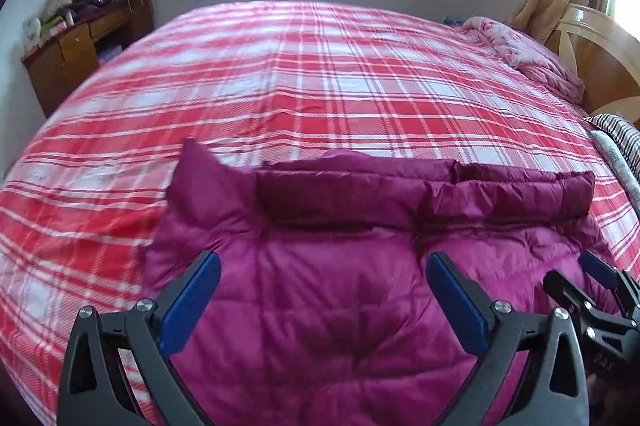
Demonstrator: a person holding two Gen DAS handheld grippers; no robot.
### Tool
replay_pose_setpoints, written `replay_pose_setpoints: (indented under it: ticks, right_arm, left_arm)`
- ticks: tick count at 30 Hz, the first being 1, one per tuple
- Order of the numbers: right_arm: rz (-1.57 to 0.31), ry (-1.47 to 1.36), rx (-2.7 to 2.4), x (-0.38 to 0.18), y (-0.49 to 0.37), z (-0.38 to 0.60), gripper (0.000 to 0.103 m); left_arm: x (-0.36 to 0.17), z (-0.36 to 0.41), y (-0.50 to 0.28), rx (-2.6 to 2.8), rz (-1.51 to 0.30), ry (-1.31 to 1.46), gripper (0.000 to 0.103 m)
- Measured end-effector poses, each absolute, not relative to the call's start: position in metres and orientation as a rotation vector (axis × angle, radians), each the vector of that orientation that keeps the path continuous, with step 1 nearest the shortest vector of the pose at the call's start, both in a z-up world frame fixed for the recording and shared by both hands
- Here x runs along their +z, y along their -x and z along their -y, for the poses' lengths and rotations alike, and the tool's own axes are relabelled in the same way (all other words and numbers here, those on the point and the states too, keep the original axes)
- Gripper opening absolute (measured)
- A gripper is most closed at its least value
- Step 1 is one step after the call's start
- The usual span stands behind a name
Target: Fold large clothes
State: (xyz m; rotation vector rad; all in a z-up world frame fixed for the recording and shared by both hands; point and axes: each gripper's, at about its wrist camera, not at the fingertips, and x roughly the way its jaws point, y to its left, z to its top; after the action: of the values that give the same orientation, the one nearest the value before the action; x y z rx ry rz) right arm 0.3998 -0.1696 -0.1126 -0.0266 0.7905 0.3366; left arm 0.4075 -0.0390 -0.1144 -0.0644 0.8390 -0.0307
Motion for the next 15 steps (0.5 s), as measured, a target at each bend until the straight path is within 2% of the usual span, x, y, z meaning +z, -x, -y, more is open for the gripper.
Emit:
replay_pose_setpoints:
  ticks: [4,7,12,15]
  right_arm:
    - [-0.775,0.164,0.313,-0.134,-0.389,0.138,0.098]
    - [-0.810,0.160,0.307,-0.141,-0.397,0.138,0.102]
    - [-0.852,0.166,0.311,-0.146,-0.404,0.138,0.103]
    - [-0.860,0.151,0.335,-0.138,-0.404,0.146,0.101]
  left_arm:
    - [-0.150,0.040,-0.412,-0.003,-0.888,0.008,0.102]
    - [-0.156,0.039,-0.412,-0.003,-0.842,0.023,0.102]
    - [-0.155,0.037,-0.415,-0.020,-0.864,0.035,0.102]
    - [-0.133,0.019,-0.386,-0.060,-0.833,0.122,0.102]
